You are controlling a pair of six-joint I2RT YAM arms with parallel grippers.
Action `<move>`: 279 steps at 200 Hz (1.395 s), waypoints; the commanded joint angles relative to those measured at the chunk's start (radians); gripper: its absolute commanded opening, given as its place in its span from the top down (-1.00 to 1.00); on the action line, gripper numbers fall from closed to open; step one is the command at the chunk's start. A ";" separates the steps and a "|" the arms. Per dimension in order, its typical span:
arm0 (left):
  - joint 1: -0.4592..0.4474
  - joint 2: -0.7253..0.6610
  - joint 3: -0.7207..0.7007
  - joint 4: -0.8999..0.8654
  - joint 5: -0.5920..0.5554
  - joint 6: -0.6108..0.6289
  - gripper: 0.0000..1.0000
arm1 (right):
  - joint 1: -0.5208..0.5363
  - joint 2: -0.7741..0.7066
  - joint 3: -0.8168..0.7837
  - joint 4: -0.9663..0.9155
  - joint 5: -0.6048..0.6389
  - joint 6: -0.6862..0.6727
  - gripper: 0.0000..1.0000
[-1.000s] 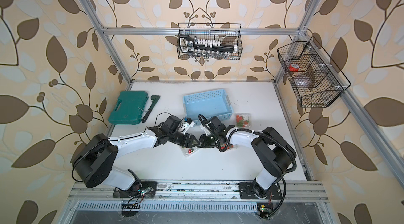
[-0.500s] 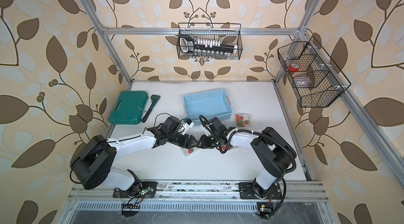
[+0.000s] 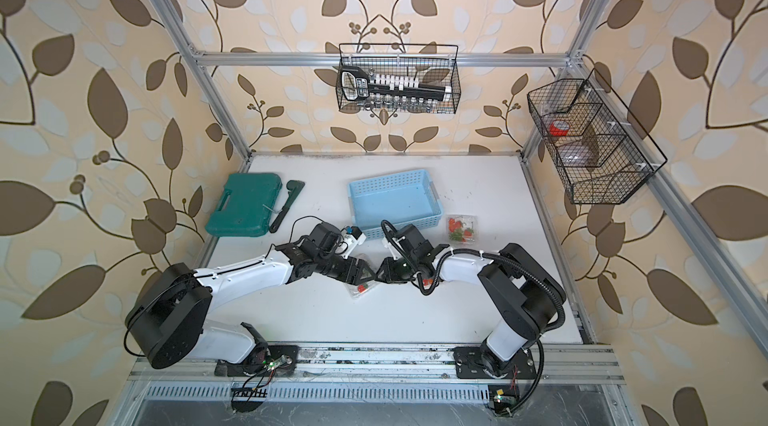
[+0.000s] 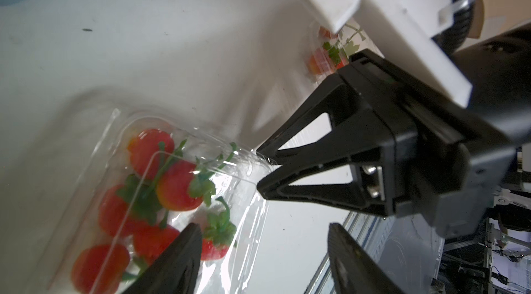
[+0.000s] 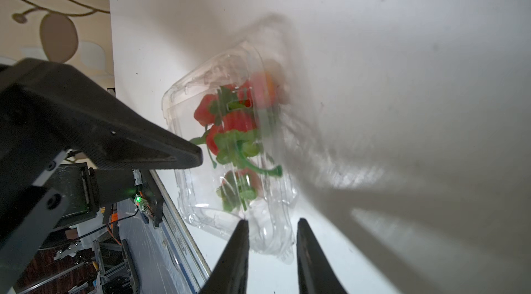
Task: Pack strawberries into containers
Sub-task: Reset both arms
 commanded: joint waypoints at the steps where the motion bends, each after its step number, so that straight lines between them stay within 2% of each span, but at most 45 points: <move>1: -0.007 -0.022 -0.024 -0.076 -0.057 0.029 -0.42 | 0.007 -0.002 -0.032 -0.049 0.023 0.005 0.44; 16: -0.007 -0.028 -0.022 -0.076 -0.065 0.029 -0.42 | 0.007 -0.007 -0.029 -0.052 0.023 0.006 0.41; 38: -0.004 -0.074 0.014 -0.101 -0.117 0.029 -0.46 | 0.007 -0.051 -0.001 -0.103 0.062 -0.015 0.28; 64: 0.003 -0.151 0.056 -0.113 -0.313 0.035 -0.57 | 0.007 -0.144 0.057 -0.206 0.192 -0.074 0.09; 89: 0.056 -0.235 0.033 -0.034 -0.520 0.017 -0.68 | 0.006 -0.264 0.111 -0.282 0.463 -0.129 -0.16; 95: 0.076 -0.260 0.015 -0.003 -0.566 0.012 -0.76 | 0.005 -0.296 0.116 -0.291 0.540 -0.143 -0.35; 100: 0.094 -0.280 -0.004 0.020 -0.614 0.006 -0.84 | -0.004 -0.321 0.122 -0.296 0.602 -0.156 -0.67; 102: 0.104 -0.289 -0.010 0.032 -0.632 0.004 -0.88 | -0.007 -0.331 0.124 -0.298 0.626 -0.161 -0.87; 105: 0.116 -0.302 -0.022 0.047 -0.663 0.001 -0.93 | -0.016 -0.345 0.125 -0.301 0.662 -0.168 -0.98; 134: 0.255 -0.383 -0.143 0.207 -0.873 0.020 -0.98 | -0.147 -0.483 0.047 -0.197 1.018 -0.233 -0.99; 148: 0.277 -0.387 -0.165 0.258 -0.965 0.072 -0.98 | -0.232 -0.535 -0.037 -0.089 1.160 -0.246 -1.00; 164: 0.303 -0.377 -0.181 0.302 -1.060 0.141 -0.98 | -0.352 -0.542 -0.105 0.013 1.171 -0.310 -0.99; 181: 0.369 -0.384 -0.225 0.362 -1.102 0.163 -0.98 | -0.449 -0.509 -0.185 0.157 1.183 -0.380 -0.99; 204: 0.483 -0.368 -0.297 0.475 -1.022 0.165 -0.98 | -0.564 -0.444 -0.296 0.349 1.154 -0.384 -0.98; 219: 0.517 -0.304 -0.318 0.541 -0.995 0.190 -0.98 | -0.611 -0.395 -0.367 0.485 1.148 -0.352 -0.98; 229: 0.531 -0.239 -0.332 0.601 -0.983 0.218 -0.98 | -0.620 -0.362 -0.392 0.571 1.137 -0.376 -0.98; 237: 0.537 -0.182 -0.343 0.675 -0.969 0.245 -0.98 | -0.620 -0.355 -0.382 0.569 1.123 -0.390 -0.98; 243: 0.539 -0.145 -0.339 0.715 -0.977 0.270 -0.98 | -0.622 -0.342 -0.401 0.651 1.113 -0.419 -0.98; 256: 0.557 -0.104 -0.317 0.753 -0.924 0.276 -0.98 | -0.630 -0.307 -0.431 0.809 1.073 -0.456 -0.98; 265: 0.593 -0.054 -0.302 0.768 -0.831 0.260 -0.98 | -0.650 -0.266 -0.426 0.846 1.013 -0.443 -0.98; 279: 0.607 0.064 -0.286 0.857 -0.771 0.286 -0.98 | -0.653 -0.187 -0.409 0.913 0.950 -0.487 -0.97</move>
